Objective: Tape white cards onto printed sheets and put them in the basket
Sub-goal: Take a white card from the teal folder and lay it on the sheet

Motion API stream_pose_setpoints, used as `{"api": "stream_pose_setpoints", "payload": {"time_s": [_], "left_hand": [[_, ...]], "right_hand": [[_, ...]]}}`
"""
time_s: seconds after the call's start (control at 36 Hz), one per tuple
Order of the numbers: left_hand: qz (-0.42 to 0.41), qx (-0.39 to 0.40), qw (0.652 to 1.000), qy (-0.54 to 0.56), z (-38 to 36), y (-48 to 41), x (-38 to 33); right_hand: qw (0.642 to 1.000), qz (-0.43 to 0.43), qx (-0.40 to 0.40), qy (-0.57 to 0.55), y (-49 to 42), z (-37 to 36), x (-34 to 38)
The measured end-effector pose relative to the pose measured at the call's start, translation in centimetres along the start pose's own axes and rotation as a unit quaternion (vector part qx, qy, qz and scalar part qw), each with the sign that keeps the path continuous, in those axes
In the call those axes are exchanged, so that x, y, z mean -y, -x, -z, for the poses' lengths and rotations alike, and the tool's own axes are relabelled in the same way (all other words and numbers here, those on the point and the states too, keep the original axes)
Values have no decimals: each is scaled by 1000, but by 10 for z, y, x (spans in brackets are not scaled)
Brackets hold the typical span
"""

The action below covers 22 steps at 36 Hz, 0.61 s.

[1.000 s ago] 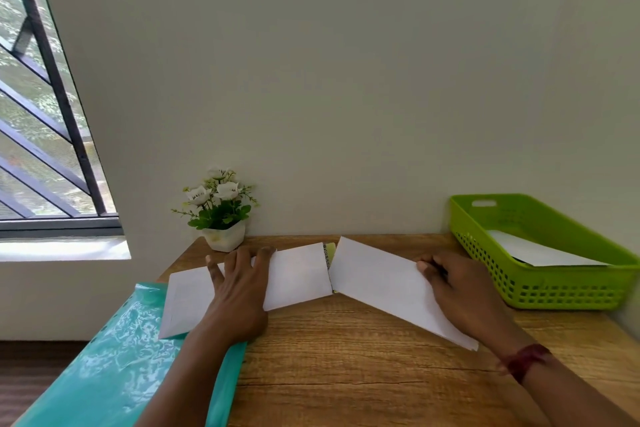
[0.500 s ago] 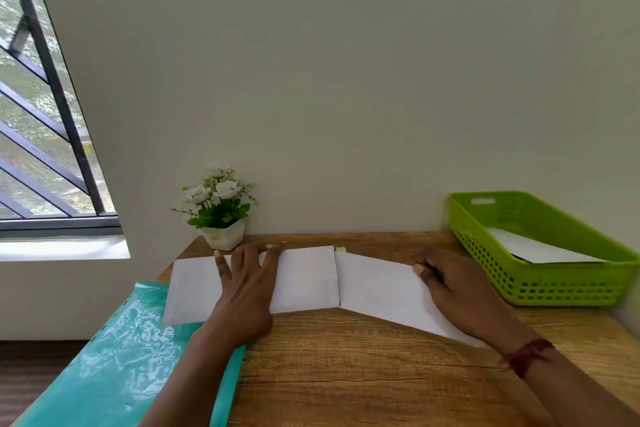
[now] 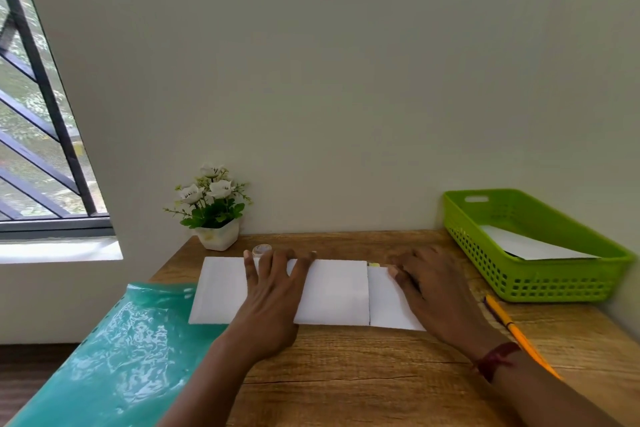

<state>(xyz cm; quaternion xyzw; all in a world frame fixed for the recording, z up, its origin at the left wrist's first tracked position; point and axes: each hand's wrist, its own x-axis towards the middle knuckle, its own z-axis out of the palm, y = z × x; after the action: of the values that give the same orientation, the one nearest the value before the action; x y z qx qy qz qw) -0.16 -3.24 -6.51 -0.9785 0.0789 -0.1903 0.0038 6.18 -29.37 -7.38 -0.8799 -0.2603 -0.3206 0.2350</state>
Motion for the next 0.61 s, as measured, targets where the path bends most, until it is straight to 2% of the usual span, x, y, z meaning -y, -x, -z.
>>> {"api": "stream_pose_setpoints", "payload": {"time_s": [0.08, 0.17, 0.25, 0.36, 0.42, 0.61], "left_hand": [[12, 3, 1000, 10, 0, 1, 2], [26, -5, 1000, 12, 0, 1, 6], [40, -12, 999, 10, 1, 1, 7], [42, -20, 999, 27, 1, 1, 6], [41, -27, 998, 30, 2, 1, 5], [33, -50, 997, 43, 0, 0, 4]], "right_hand": [[998, -24, -52, -3, 0, 3, 0], [985, -125, -106, -62, 0, 4, -1], [953, -231, -121, -153, 1, 2, -2], [890, -331, -129, -285, 1, 1, -2], [869, -353, -133, -321, 3, -2, -2], [829, -364, -123, -407, 4, -5, -2]]}}
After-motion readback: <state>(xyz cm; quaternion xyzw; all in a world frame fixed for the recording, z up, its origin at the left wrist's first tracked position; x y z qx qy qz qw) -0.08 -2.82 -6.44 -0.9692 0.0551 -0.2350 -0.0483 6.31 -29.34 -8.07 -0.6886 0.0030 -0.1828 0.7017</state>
